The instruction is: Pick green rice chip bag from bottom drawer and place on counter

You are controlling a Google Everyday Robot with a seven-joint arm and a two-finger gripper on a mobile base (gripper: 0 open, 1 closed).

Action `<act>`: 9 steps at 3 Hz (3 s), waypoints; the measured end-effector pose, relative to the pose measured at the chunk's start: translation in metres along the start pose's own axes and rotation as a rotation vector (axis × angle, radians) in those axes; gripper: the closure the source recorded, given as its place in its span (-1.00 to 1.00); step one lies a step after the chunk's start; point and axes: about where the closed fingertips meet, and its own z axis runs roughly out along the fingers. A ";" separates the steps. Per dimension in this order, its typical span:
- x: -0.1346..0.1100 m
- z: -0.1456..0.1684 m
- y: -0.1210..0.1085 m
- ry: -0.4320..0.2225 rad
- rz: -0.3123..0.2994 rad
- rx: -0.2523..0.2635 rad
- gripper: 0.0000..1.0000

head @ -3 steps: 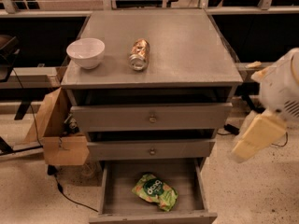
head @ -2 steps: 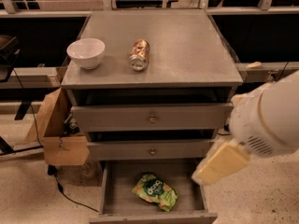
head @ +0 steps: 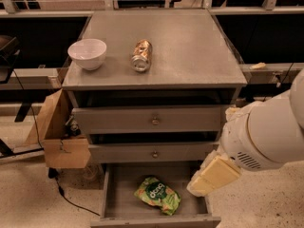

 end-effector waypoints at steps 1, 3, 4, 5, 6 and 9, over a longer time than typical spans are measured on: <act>0.000 0.015 -0.002 0.012 0.006 0.037 -1.00; 0.052 0.155 0.057 -0.001 0.116 -0.104 -1.00; 0.083 0.239 0.081 -0.008 0.177 -0.185 -1.00; 0.081 0.315 0.058 -0.056 0.253 -0.185 -1.00; 0.072 0.344 0.057 -0.074 0.299 -0.194 -1.00; 0.077 0.383 0.034 -0.146 0.341 -0.162 -1.00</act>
Offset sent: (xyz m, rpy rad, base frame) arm 0.0458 0.0307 -0.1658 0.1573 -0.1448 -0.1475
